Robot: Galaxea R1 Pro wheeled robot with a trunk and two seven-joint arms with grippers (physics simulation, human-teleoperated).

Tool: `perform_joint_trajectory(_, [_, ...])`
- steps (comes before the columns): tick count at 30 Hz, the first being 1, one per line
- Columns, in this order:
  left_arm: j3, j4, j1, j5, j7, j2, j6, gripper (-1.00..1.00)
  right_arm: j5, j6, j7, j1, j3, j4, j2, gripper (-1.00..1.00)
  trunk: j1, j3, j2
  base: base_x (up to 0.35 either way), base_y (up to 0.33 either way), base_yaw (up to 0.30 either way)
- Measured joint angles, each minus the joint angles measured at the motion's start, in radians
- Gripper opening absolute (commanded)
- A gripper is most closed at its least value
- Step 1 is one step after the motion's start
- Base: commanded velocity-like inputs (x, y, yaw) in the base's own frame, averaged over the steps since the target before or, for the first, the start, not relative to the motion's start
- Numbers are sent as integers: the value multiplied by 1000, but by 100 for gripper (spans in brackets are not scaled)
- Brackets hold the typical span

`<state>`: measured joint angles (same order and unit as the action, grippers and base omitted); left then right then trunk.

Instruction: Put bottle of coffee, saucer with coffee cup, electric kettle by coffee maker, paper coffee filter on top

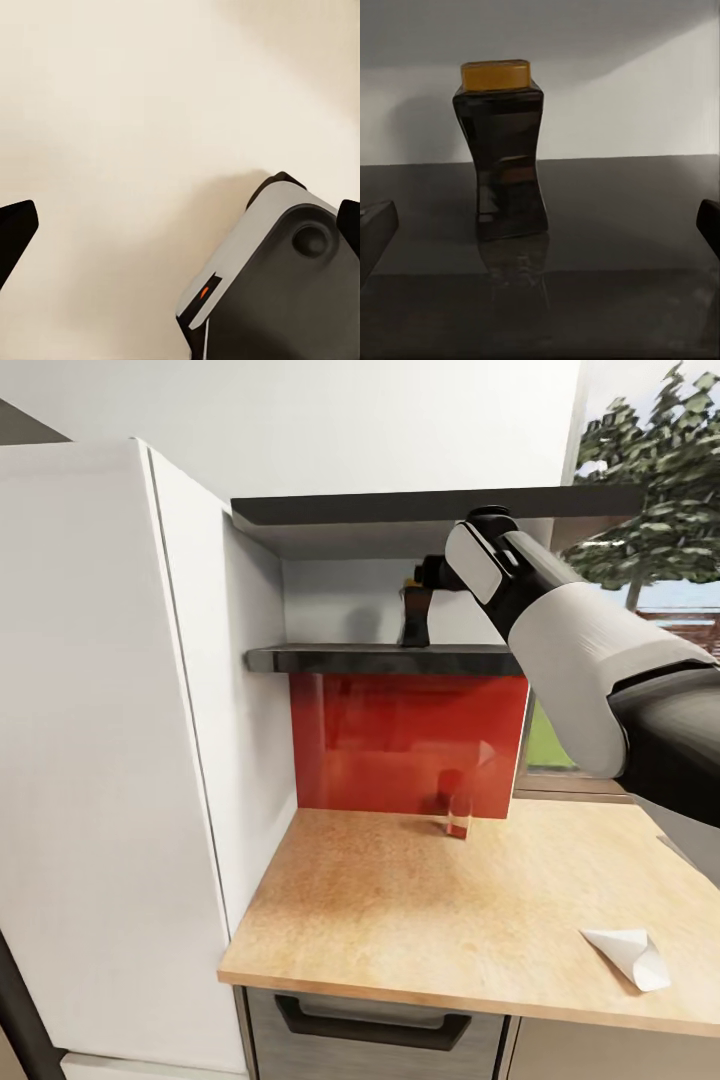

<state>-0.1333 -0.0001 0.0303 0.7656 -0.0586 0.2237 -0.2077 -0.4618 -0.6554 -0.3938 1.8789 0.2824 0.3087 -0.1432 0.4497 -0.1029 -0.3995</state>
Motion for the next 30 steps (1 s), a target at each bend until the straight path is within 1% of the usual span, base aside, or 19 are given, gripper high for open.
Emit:
perform_joint_trajectory(6, [0, 0, 1, 0, 0, 2, 0, 100, 0, -13, -1, 0, 0, 0, 0, 100, 0, 0, 0, 2, -2, 0])
perform_joint_trajectory(11, [0, 0, 13, 0, 0, 4, -1, 100, 0, -22, -2, -1, 0, 0, -4, 100, 0, 0, 0, 5, 0, 0])
perform_joint_trajectory(20, [0, 0, 18, 0, 0, 5, -1, 100, 0, -24, -2, -2, 0, 0, -4, 100, 0, 0, 0, 203, 0, 0])
perform_joint_trajectory(30, [0, 0, 18, 0, 0, 3, -3, 100, 0, -24, -2, -2, 0, 0, -3, 100, 0, 0, 0, 41, 0, 0])
